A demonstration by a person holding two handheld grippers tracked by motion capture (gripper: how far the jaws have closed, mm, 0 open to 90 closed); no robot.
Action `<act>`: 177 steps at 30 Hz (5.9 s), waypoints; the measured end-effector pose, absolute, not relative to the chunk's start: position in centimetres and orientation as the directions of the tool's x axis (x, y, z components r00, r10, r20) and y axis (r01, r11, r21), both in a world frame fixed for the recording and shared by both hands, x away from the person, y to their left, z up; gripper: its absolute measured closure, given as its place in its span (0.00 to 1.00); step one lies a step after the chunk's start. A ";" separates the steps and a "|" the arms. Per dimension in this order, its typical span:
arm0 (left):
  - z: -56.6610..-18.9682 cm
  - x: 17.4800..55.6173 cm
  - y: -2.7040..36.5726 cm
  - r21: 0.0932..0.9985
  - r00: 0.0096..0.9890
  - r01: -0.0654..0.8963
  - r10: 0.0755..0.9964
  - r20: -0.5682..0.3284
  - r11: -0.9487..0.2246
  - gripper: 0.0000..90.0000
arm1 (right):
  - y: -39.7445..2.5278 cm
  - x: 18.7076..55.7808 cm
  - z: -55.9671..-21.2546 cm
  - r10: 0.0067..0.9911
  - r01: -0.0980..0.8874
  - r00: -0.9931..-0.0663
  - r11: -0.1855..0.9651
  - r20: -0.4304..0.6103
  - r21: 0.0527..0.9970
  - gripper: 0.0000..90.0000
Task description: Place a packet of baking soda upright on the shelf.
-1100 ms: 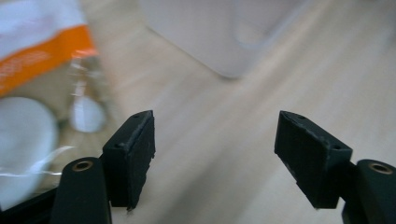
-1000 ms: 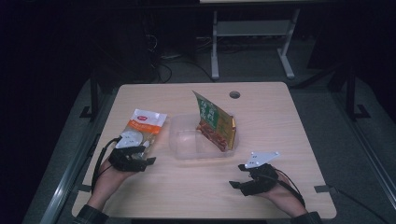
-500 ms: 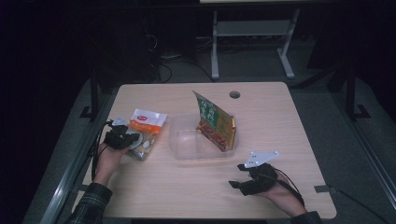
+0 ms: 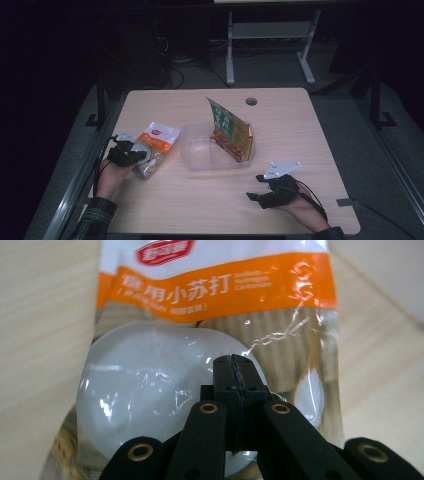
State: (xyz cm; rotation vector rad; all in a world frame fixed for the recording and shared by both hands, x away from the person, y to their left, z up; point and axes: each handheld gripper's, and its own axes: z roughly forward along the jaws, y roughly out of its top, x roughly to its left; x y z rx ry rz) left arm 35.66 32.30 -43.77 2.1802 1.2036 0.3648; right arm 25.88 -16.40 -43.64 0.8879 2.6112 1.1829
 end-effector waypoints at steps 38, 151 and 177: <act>-44.3 29.9 37.4 0.602 0.520 0.696 0.853 -0.049 -0.391 1.00 | -16.3 25.9 -43.7 0.570 0.460 -0.814 0.512 0.114 0.725 0.34; -45.3 29.9 17.1 0.604 0.944 0.329 0.246 -0.220 -0.725 0.99 | -16.8 25.5 -43.7 0.566 0.457 -0.816 0.508 0.117 0.730 0.34; -39.4 28.8 19.8 0.824 0.929 0.334 0.309 -0.204 -0.458 1.00 | -16.9 25.6 -43.6 0.568 0.464 -0.813 0.501 0.128 0.731 0.34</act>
